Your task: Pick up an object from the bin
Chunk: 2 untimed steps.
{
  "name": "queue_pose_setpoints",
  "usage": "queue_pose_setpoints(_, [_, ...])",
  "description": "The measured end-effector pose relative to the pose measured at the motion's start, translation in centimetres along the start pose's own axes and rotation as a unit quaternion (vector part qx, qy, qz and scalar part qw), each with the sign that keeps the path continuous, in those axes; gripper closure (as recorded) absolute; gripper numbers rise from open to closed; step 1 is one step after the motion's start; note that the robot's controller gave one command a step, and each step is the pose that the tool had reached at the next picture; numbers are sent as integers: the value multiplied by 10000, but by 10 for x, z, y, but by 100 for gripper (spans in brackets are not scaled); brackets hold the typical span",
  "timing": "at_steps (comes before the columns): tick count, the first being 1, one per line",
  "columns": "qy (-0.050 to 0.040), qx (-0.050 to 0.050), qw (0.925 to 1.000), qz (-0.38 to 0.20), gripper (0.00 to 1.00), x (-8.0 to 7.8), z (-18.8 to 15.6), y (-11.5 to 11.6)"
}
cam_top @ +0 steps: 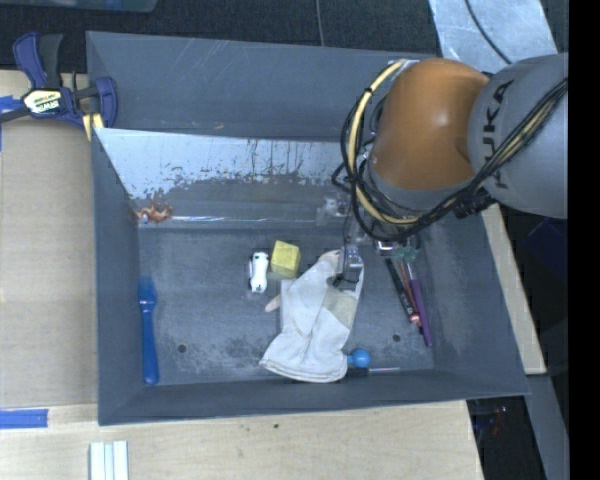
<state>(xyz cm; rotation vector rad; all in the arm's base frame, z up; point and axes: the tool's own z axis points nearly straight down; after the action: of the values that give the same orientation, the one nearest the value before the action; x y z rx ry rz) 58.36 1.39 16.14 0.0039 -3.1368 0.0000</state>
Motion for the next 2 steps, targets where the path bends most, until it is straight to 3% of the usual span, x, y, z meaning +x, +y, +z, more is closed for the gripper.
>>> queue_pose_setpoints(1, [-42, -1, 10000, 3, 0, -2, -5, 0])
queue_pose_setpoints(2, [-136, 8, 9946, -1026, 0, 22, 87, 13])
